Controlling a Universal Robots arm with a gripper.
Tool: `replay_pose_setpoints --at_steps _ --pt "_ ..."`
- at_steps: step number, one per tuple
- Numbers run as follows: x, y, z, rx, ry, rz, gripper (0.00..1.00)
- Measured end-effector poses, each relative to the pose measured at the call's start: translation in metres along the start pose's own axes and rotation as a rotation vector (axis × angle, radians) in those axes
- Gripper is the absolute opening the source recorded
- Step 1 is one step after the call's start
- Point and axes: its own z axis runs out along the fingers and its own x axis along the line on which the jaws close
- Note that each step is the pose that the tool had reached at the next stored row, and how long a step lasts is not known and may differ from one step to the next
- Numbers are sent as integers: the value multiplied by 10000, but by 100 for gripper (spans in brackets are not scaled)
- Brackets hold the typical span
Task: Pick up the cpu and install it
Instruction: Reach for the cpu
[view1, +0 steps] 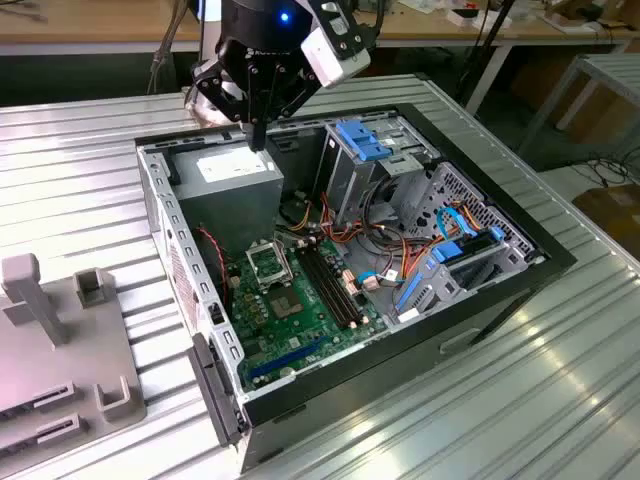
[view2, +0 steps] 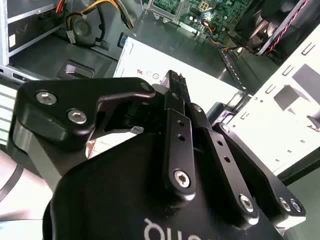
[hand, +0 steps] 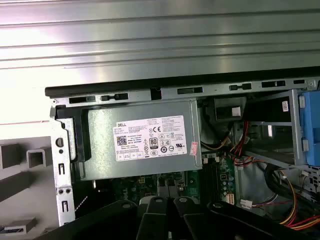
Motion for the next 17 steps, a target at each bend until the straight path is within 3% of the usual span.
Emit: replay_pose_setpoints --at_steps 17 --pt "31 -2 -1 1 6 1 11"
